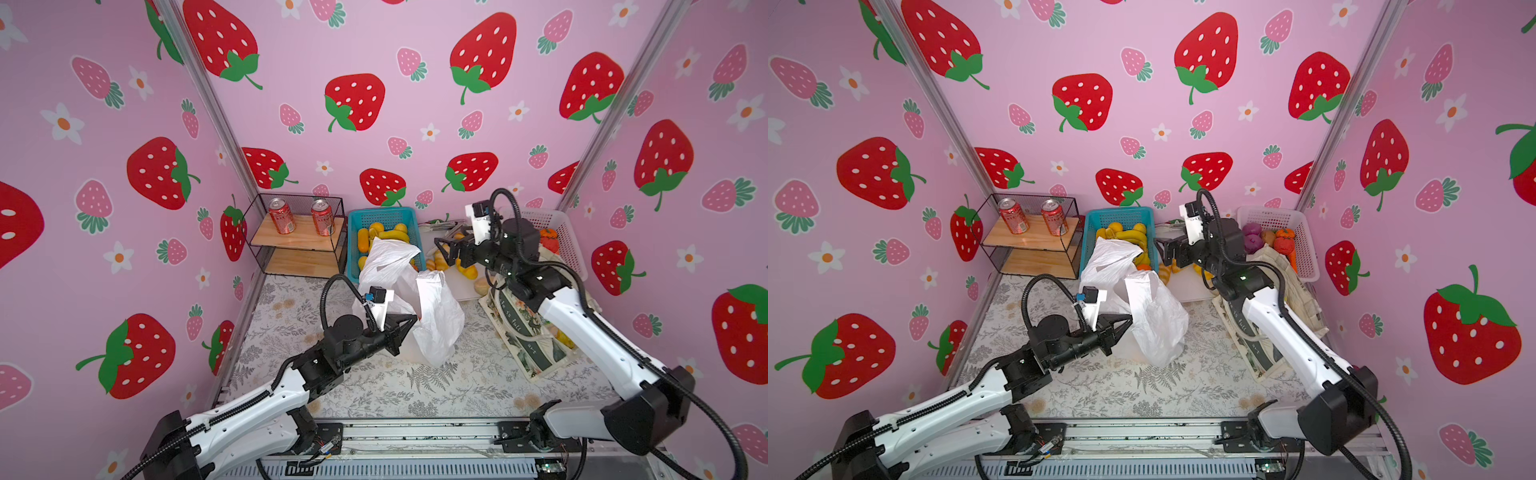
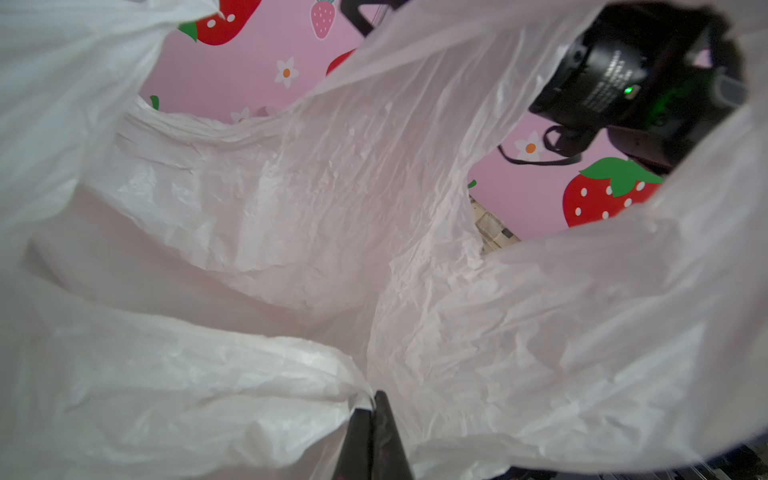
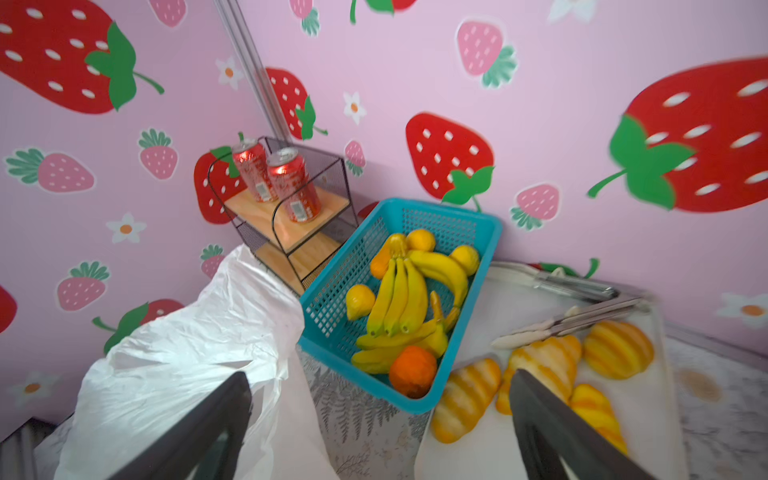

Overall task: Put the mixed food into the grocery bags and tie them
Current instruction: 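Hold the bag up with the left gripper while the right reaches for the handle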

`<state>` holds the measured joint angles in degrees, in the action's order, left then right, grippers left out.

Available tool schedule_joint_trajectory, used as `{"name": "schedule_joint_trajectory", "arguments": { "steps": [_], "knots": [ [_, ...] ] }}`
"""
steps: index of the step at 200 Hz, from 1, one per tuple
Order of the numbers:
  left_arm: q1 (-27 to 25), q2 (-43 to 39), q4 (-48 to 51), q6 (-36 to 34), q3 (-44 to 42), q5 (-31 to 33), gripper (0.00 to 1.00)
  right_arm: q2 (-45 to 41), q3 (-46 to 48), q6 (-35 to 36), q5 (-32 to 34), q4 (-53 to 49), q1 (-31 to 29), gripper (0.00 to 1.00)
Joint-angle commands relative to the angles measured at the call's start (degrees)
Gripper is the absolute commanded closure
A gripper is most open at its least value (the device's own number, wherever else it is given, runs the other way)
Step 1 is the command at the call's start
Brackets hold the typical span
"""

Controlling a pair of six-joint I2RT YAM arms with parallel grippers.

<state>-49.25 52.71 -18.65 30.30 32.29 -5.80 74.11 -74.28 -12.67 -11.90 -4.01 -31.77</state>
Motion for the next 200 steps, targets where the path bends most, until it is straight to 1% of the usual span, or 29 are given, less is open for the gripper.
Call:
{"name": "schedule_joint_trajectory", "arguments": {
  "steps": [1,13,33,42,51,73,96,116,140,147,154,169,173,175,179,189,197,200],
  "knots": [
    [-0.1,0.6,-1.4,1.1,1.4,4.5,1.0,-5.3,2.6,6.1,1.9,-0.3,0.8,0.0],
    [0.0,1.2,-0.6,1.0,2.2,4.7,1.0,-9.5,5.2,7.5,-3.1,1.2,0.7,0.01],
    [0.1,2.4,0.3,0.6,3.5,4.8,1.0,-16.9,12.7,9.1,-16.3,9.9,0.0,0.02],
    [0.2,2.9,0.5,0.5,3.9,4.7,1.0,-19.2,15.5,9.7,-20.1,13.4,-1.5,0.01],
    [0.4,3.4,0.6,0.5,4.3,4.5,1.0,-20.6,17.0,11.6,-22.7,14.5,-3.6,0.01],
    [0.4,4.2,1.1,0.6,5.1,3.8,1.0,-21.5,17.5,16.9,-22.3,13.6,-9.1,0.0],
    [0.6,4.4,1.4,0.6,5.3,3.6,1.0,-20.5,16.9,20.8,-20.7,12.8,-13.2,0.0],
    [0.6,4.2,1.3,0.6,5.2,3.4,1.0,-18.6,16.1,23.3,-17.4,12.8,-15.8,0.0],
    [0.6,4.1,1.4,0.4,5.0,3.3,1.0,-14.9,14.7,24.9,-17.3,13.1,-16.9,0.01],
    [0.6,4.1,1.4,0.5,4.9,3.4,1.0,-13.8,14.4,24.9,-17.9,13.2,-17.1,0.06],
    [0.6,4.2,1.5,0.4,5.0,3.3,1.0,-12.8,13.9,24.8,-19.0,13.2,-17.2,0.14],
    [0.7,4.2,2.1,0.0,5.1,3.3,1.0,-11.6,14.0,23.4,-21.3,13.9,-17.1,0.42],
    [0.7,4.1,2.2,-0.1,5.1,3.3,1.0,-11.6,14.2,23.1,-21.9,14.3,-17.1,0.47],
    [0.8,4.1,2.3,-0.3,5.1,3.3,1.0,-11.6,14.5,22.9,-22.1,14.5,-17.1,0.52],
    [0.8,3.9,2.5,-0.6,5.1,3.3,1.0,-11.7,15.1,22.6,-22.5,14.9,-17.1,0.59],
    [1.0,3.2,3.3,-1.7,5.1,3.3,1.0,-12.7,16.9,20.9,-22.7,17.0,-16.6,0.72],
    [1.2,2.2,4.3,-2.8,5.2,3.9,1.0,-13.8,18.4,19.2,-22.6,18.5,-15.6,0.8],
    [1.2,1.8,4.8,-3.3,5.2,4.2,0.97,-14.1,18.9,18.4,-22.6,19.0,-15.1,0.82]
  ]
}}
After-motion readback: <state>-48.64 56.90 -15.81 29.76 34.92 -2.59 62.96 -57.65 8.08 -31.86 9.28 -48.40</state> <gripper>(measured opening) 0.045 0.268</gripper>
